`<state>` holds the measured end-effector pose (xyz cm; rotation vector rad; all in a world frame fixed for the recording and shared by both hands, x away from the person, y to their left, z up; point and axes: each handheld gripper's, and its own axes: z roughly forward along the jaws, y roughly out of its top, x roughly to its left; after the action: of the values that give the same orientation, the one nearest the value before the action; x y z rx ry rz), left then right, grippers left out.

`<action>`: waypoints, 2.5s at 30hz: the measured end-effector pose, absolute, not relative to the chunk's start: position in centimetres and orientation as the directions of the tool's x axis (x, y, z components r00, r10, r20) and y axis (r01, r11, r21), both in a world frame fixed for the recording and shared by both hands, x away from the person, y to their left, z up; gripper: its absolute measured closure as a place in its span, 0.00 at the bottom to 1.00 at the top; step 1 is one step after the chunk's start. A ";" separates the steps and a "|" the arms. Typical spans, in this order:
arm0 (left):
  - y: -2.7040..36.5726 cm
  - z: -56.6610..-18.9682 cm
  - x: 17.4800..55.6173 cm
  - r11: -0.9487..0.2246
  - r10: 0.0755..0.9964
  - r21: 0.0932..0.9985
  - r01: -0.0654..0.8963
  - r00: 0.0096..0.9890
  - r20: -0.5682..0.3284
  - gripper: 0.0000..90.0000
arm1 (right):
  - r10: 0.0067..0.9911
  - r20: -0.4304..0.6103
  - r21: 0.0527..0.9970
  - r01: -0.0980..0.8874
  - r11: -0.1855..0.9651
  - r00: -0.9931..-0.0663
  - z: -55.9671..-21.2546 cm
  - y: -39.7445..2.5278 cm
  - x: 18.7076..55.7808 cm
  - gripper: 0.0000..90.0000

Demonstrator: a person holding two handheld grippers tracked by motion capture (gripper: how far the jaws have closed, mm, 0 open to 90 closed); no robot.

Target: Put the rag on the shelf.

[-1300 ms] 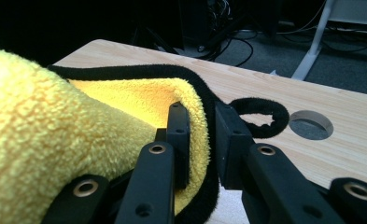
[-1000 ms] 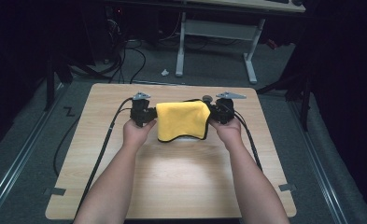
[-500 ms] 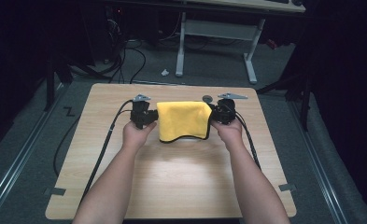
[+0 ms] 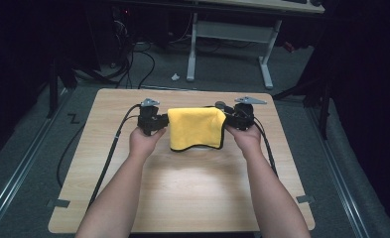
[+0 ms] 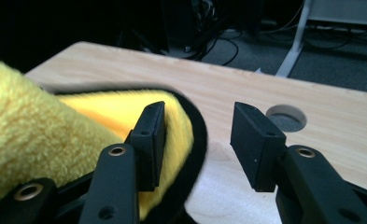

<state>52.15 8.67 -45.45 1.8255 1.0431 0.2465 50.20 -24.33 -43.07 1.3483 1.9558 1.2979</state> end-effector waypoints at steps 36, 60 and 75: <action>17.5 -44.2 44.4 -0.136 0.811 0.887 0.440 0.564 -0.156 0.52 | 0.902 -0.067 0.905 0.354 0.235 -0.427 -40.2 -26.7 42.4 0.55; 13.9 -52.7 29.1 -0.275 0.686 0.828 0.488 0.703 -0.187 0.48 | 0.864 -0.070 0.863 0.403 0.303 -0.499 -49.1 -21.7 29.4 0.47; 14.7 -52.6 29.8 -0.257 0.691 0.818 0.515 0.689 -0.217 0.45 | 0.860 -0.083 0.833 0.439 0.337 -0.504 -51.7 -21.6 28.2 0.50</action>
<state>29.85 14.74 -52.64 1.9253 0.9370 0.2274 28.18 -21.65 -51.68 1.1338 2.0847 1.0621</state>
